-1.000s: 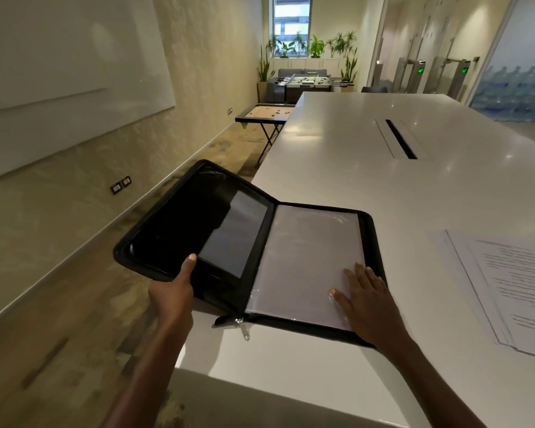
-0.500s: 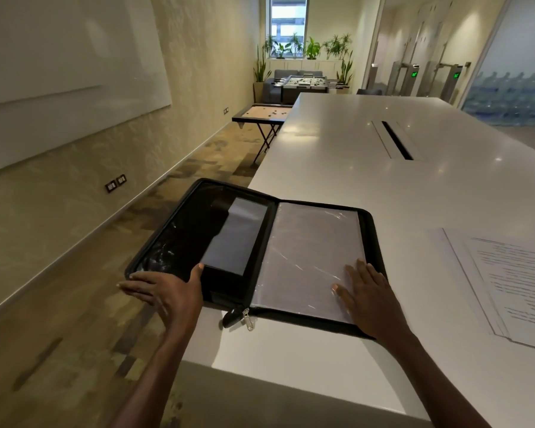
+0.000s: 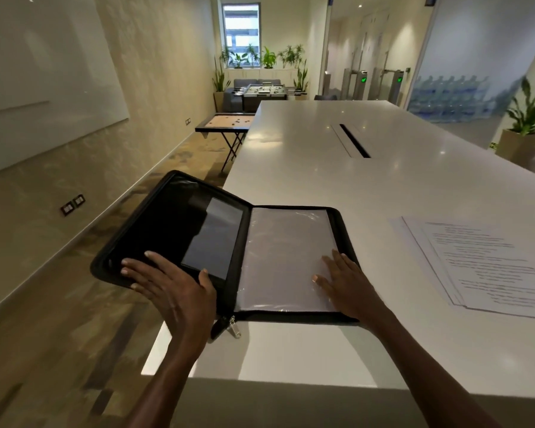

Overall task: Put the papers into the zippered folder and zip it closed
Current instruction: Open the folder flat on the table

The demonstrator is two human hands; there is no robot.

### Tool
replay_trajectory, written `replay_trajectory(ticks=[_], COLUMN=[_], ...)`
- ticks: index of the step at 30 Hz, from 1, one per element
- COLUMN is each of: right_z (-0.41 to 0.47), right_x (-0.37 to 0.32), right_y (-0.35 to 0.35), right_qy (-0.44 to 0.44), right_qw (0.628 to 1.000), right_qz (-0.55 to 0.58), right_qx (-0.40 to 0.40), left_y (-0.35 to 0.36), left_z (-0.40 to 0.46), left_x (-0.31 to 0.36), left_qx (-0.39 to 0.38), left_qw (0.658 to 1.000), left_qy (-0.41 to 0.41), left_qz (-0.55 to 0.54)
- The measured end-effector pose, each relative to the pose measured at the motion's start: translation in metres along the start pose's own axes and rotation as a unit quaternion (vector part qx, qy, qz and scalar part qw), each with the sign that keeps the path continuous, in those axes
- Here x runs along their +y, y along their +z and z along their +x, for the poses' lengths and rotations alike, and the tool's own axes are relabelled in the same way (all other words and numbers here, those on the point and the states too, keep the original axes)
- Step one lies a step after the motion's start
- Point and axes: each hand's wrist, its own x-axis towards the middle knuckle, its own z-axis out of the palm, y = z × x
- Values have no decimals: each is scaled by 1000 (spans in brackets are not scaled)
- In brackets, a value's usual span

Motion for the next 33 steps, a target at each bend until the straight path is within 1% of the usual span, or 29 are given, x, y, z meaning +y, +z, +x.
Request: replay_trajectory(ticks=[4, 8, 11, 14, 18, 23, 28, 31, 33], right_z=[-5, -15, -27, -38, -52, -61, -62, -61, -59], right_x=[-4, -8, -8, -4, 8, 37, 83, 118, 145], right_y=[-9, -16, -23, -31, -45, -64, -87, -101, -111], right_qy=[13, 17, 18, 24, 34, 42, 58, 69, 87], right_qw=[999, 997, 994, 991, 986, 982, 978, 975, 974], right_qz=[41, 67, 88, 103, 127, 142, 149, 156, 142], right_qx=[17, 40, 63, 81, 101, 118, 136, 142, 153], left_y=[-1, 1, 4, 9, 13, 24, 43, 61, 75], left_z=[-9, -20, -30, -39, -49, -64, -85, -103, -117], left_x=[20, 39, 55, 74, 104, 139, 192, 231, 258], left_qx=[-29, -73, -116, -172, -209, -258, -283, -315, -340], left_qw=[998, 989, 975, 954, 936, 918, 903, 891, 883], left_qy=[46, 70, 104, 119, 106, 99, 99, 71, 52], left_qz=[-29, -107, -158, -215, -263, -286, -309, -319, -319])
